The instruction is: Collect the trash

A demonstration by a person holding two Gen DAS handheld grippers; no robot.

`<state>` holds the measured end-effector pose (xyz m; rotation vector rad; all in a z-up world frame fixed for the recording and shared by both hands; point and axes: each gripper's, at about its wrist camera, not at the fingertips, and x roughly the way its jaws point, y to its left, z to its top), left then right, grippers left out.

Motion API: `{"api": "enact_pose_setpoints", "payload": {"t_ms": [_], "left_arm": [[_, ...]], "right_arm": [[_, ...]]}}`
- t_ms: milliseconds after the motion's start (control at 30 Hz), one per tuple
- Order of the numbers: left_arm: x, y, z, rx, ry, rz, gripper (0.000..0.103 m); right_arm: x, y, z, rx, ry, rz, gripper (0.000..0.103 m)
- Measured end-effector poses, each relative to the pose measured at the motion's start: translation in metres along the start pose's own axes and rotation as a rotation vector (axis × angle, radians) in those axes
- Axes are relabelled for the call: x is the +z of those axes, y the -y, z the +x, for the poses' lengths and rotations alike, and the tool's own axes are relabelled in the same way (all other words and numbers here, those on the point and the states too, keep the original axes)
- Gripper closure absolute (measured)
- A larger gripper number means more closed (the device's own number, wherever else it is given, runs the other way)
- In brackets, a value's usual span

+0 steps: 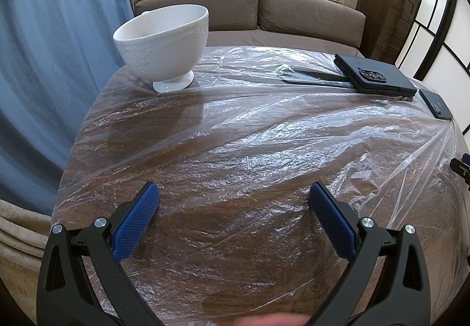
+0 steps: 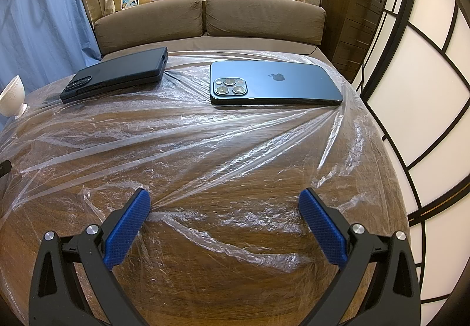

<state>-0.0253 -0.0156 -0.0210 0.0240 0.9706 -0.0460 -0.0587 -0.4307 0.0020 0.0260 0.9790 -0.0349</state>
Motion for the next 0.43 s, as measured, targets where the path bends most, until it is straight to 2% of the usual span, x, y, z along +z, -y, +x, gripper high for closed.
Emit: {"api": "enact_pose_setpoints", "payload": {"t_ms": [433], "left_arm": [[0.0001,0.0012,0.0008,-0.001,0.000,0.001,0.001]], "right_arm": [[-0.0001,0.0001,0.0001,0.000,0.000,0.000,0.004]]}}
